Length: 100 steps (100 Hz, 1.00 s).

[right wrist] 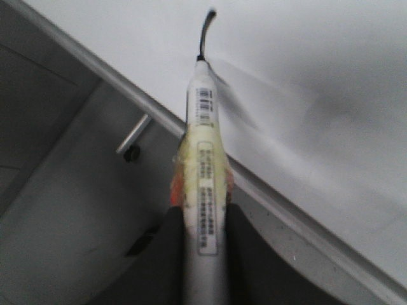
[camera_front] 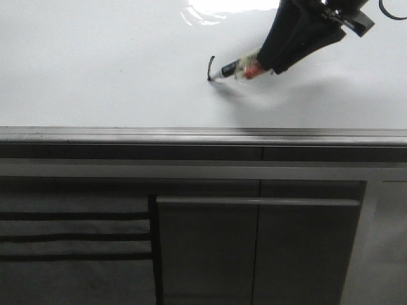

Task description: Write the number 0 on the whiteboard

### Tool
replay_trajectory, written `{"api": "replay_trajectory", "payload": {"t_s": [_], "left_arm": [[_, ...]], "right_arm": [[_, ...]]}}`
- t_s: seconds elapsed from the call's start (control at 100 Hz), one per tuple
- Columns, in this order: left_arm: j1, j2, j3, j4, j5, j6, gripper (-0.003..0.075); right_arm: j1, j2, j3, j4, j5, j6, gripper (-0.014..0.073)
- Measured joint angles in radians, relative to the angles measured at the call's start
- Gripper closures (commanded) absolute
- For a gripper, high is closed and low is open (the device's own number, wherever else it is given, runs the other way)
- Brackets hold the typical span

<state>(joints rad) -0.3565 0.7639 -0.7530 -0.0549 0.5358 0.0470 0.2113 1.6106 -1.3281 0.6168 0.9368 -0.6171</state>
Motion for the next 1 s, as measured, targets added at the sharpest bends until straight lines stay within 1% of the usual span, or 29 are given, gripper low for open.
{"api": "replay_trajectory", "payload": {"t_s": [0.12, 0.31, 0.48, 0.64, 0.76, 0.87, 0.92, 1.0], "left_arm": [[0.000, 0.000, 0.000, 0.005, 0.000, 0.000, 0.0279], [0.000, 0.000, 0.000, 0.004, -0.001, 0.000, 0.0279], [0.000, 0.000, 0.000, 0.004, -0.001, 0.000, 0.0279], [0.000, 0.000, 0.000, 0.028, -0.002, 0.000, 0.0279], [0.000, 0.000, 0.000, 0.045, -0.002, 0.000, 0.0279], [-0.004, 0.000, 0.000, 0.041, -0.002, 0.020, 0.0279], [-0.018, 0.000, 0.000, 0.020, 0.000, 0.078, 0.0279], [-0.061, 0.000, 0.000, -0.065, 0.002, 0.223, 0.0279]], "right_arm": [[-0.013, -0.011, -0.003, -0.051, 0.030, 0.034, 0.0609], [-0.024, -0.041, -0.069, -0.074, 0.008, 0.051, 0.0609], [0.028, -0.022, -0.100, -0.081, -0.023, 0.059, 0.0609], [0.064, 0.018, -0.102, -0.128, 0.041, 0.060, 0.0609], [0.069, -0.026, -0.100, -0.139, 0.063, -0.004, 0.0609], [0.098, -0.130, -0.100, -0.115, 0.093, -0.098, 0.0609], [0.114, -0.176, -0.100, -0.105, 0.125, -0.146, 0.0609], [0.145, -0.239, -0.100, -0.092, 0.210, -0.221, 0.0609]]}}
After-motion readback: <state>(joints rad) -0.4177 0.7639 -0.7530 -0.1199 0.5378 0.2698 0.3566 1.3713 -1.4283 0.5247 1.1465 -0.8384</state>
